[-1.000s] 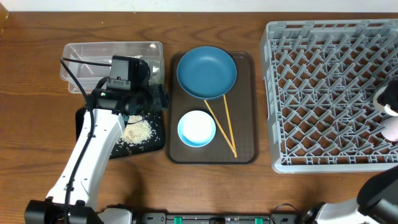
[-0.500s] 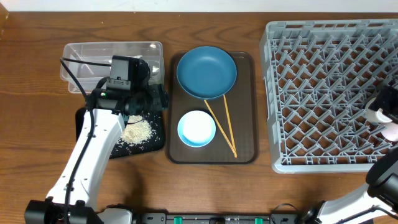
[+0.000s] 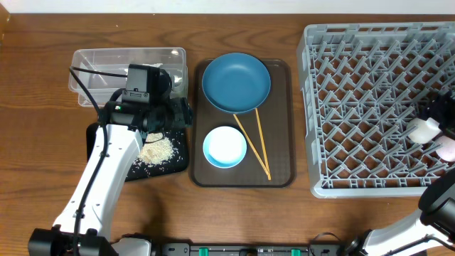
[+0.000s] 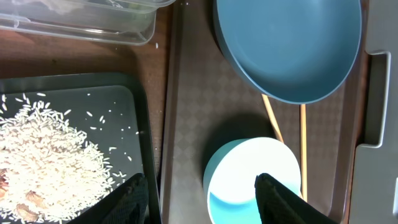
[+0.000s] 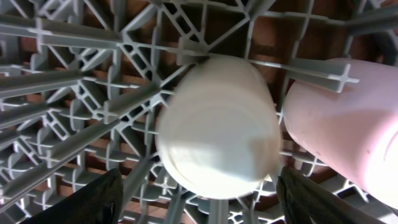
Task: Sort waste into correct bins and load items into the dishwasher rack
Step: 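Carry the white cup right and place it in the dish rack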
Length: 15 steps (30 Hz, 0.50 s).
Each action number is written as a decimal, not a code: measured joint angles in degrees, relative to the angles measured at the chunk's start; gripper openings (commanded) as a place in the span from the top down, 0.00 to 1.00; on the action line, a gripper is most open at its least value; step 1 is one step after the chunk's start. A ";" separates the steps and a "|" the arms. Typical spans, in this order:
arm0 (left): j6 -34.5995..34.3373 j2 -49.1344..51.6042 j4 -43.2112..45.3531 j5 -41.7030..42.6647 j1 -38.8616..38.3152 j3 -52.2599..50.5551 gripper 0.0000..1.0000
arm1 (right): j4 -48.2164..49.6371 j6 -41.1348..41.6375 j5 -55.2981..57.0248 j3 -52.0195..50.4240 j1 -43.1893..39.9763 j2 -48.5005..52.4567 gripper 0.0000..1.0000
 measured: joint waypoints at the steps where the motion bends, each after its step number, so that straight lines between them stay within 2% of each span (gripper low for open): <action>1: 0.00 0.00 0.02 0.00 0.00 0.00 0.42 | -0.04 0.00 -0.15 0.07 0.00 -0.04 0.23; 8: 0.00 0.00 0.00 0.00 0.00 0.00 0.41 | 0.83 0.00 -3.17 0.07 0.04 -3.45 0.25; 15: 0.00 0.00 -0.98 -0.02 0.00 0.00 0.41 | 4.85 -0.02 -13.27 0.15 4.31 -12.31 0.26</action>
